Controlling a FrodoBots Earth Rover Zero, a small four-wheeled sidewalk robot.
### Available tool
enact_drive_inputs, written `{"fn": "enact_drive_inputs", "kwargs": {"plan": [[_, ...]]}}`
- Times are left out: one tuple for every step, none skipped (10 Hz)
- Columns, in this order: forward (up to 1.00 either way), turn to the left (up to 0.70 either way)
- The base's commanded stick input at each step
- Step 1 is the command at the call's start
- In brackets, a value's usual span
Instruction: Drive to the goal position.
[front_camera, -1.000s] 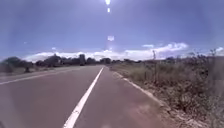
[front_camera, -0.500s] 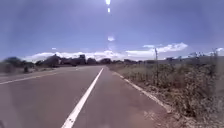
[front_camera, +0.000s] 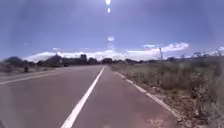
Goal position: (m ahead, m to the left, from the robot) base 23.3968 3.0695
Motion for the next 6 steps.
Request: {"fn": "enact_drive_inputs", "kwargs": {"plan": [[0.45, 0.27], [0.45, 0.27], [0.45, 0.27], [0.45, 0.27], [0.45, 0.27], [0.45, 0.27]]}}
